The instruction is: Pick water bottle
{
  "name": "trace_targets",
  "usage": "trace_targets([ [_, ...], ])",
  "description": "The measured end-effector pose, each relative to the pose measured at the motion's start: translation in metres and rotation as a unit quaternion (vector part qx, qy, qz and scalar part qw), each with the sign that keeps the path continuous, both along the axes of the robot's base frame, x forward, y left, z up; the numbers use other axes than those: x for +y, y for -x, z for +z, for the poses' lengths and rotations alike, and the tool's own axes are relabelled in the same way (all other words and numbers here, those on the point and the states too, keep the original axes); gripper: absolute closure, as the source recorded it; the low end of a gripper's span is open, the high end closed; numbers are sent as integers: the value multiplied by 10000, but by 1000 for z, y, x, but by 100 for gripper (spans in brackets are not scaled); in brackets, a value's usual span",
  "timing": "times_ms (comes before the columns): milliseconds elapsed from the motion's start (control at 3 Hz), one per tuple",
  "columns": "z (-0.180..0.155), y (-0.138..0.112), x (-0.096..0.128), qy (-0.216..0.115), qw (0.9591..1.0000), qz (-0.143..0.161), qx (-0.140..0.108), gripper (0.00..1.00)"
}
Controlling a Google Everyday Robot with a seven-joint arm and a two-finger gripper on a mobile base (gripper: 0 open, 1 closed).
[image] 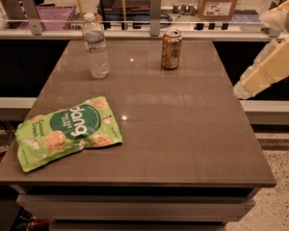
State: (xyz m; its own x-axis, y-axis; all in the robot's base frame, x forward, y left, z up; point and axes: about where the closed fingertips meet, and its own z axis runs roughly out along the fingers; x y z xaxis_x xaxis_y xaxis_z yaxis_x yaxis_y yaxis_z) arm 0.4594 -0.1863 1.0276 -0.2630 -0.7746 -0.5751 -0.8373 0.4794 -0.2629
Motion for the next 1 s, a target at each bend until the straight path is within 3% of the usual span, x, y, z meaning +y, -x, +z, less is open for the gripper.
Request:
trace_targets([
  [333,7,-10,15,-686,9968,-175,-374,0],
  [667,16,-25,37,-1235,9887,-359,-767,0],
  [1000,25,-35,43,-1435,9833,-473,-1010,0],
])
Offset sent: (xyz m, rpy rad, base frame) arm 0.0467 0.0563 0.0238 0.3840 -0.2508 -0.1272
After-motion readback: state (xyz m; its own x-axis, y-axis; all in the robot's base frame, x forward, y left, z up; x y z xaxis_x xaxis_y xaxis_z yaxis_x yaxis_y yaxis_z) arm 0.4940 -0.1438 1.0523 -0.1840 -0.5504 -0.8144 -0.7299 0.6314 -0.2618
